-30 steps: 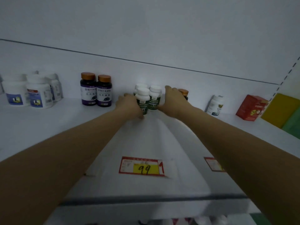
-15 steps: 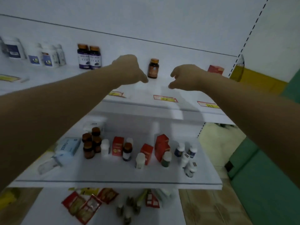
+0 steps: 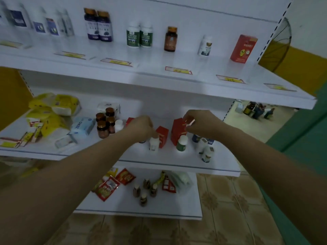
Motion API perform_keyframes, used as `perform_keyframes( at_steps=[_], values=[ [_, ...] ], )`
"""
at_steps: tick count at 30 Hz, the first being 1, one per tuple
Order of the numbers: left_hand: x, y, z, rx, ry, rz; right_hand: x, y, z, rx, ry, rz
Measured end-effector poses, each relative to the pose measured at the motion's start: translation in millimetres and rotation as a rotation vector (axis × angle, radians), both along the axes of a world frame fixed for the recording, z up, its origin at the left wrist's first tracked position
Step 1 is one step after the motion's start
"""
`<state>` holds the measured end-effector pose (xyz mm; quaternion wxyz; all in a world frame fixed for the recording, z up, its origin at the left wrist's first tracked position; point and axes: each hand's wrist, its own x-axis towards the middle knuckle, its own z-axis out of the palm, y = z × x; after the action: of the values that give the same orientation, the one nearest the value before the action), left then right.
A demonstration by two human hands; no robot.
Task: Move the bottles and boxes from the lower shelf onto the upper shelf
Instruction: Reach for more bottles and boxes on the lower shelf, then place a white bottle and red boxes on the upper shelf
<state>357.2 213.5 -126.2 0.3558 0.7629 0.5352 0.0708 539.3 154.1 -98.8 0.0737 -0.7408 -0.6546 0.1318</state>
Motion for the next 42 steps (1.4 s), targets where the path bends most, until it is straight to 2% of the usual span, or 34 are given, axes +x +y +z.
perform_keyframes(
  at_steps=[4,7,11,16,20,23,28,32,34,38,42],
  values=[
    [7,34,-58,-0.094,0.065,-0.015,7,38,-63,-0.085,0.057,-0.048],
    [16,62,-102,-0.192,0.023,-0.011,12,70,-108,-0.143,0.094,-0.084],
    [28,94,-151,-0.241,-0.021,0.022,18,109,-164,-0.117,0.127,-0.119],
    [57,120,-199,-0.233,-0.083,0.059,15,152,-207,-0.097,0.193,-0.193],
    [82,130,-218,-0.231,-0.205,0.131,19,175,-237,-0.078,0.220,-0.205],
    [85,131,-228,-0.201,-0.242,0.158,23,181,-253,0.003,0.283,-0.219],
    [73,128,-223,-0.109,-0.273,0.192,32,164,-237,0.059,0.505,-0.285],
    [58,116,-191,-0.180,-0.522,0.358,30,144,-206,0.061,0.649,-0.309],
    [53,104,-170,-0.217,-0.636,0.376,26,135,-183,0.044,0.706,-0.310],
    [36,79,-126,-0.198,-0.752,0.352,21,106,-128,-0.030,0.853,-0.228],
    [11,46,-73,-0.200,-0.768,0.327,16,71,-79,-0.178,0.856,-0.102]
  ],
)
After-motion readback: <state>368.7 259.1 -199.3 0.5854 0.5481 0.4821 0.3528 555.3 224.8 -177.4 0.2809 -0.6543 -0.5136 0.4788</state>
